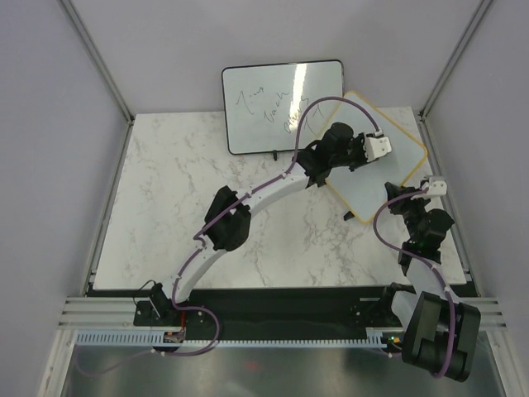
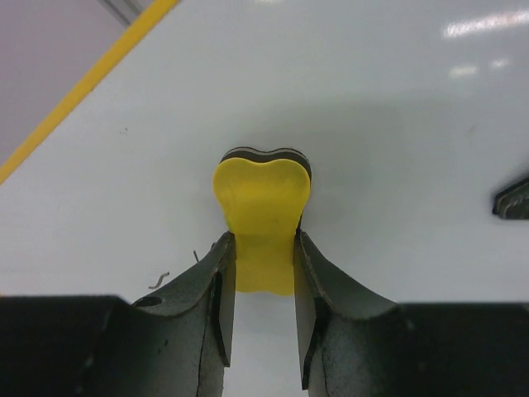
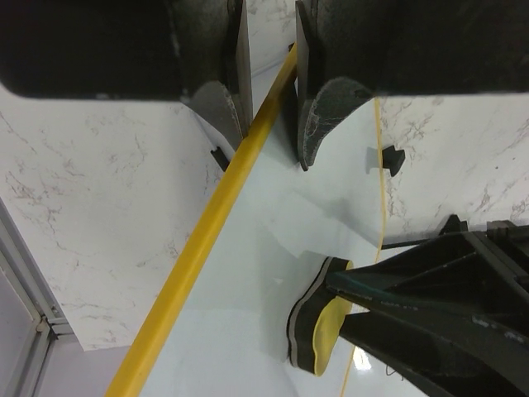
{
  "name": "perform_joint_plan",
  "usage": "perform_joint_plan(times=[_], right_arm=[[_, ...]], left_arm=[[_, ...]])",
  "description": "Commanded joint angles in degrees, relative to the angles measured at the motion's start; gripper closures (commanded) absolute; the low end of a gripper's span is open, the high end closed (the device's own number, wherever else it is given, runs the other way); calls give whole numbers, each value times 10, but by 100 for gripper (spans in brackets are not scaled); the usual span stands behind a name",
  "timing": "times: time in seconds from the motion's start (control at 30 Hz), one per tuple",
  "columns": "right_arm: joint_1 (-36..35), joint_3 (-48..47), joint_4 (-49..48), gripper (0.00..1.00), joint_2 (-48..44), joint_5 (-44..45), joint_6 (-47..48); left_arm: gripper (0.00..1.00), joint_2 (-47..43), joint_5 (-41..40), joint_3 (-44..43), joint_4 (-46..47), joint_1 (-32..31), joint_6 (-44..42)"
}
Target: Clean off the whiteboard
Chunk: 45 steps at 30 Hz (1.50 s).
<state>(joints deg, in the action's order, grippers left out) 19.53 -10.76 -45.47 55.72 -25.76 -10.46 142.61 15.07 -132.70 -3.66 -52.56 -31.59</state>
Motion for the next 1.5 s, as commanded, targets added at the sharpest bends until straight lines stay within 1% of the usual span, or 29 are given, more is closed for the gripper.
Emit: perform_joint_plan(times=[0.0, 0.07, 0.17, 0.23, 0.43, 0.63, 0.73, 0.83, 0.87, 1.0, 1.13, 1.27, 1.4, 1.47], right_arm=[[-9, -11, 19, 100, -1, 20, 149], [-11, -12, 20, 100, 0, 21, 150], [-12, -13, 21, 100, -1, 23, 150], [-12, -12, 21, 100, 0, 24, 151], [-12, -13, 23, 100, 0, 25, 152], [-15, -14, 25, 100, 1, 26, 153], [-16, -15, 26, 100, 2, 26, 154], [-16, -15, 25, 100, 1, 26, 154], [-16, -14, 26, 100, 0, 26, 154], [-17, -14, 25, 100, 0, 27, 155], [-18, -14, 26, 100, -2, 28, 156], [-18, -15, 29, 100, 2, 39, 168], [-18, -22, 38, 100, 7, 43, 178], [-19, -24, 48, 100, 7, 47, 190]], left_arm=[[98, 33, 32, -76, -28, 2, 61], [98, 52, 25, -90, -27, 13, 59], [98, 87, -10, -109, -7, 39, 39], [98, 104, -28, -137, -20, 56, 34], [98, 114, -44, -115, -24, 69, 1], [98, 112, -50, -99, -34, 69, -3], [98, 88, -40, -68, -33, 56, -10], [98, 65, -29, -37, -35, 35, -12], [98, 45, -23, -27, -35, 21, -12], [98, -4, 28, 14, -51, -17, 6], [98, -21, 49, 0, -87, -47, 28], [98, -20, 43, -2, -99, -51, 35], [98, -26, 8, 48, -107, -48, 16], [98, -36, 10, 62, -122, -45, 16]])
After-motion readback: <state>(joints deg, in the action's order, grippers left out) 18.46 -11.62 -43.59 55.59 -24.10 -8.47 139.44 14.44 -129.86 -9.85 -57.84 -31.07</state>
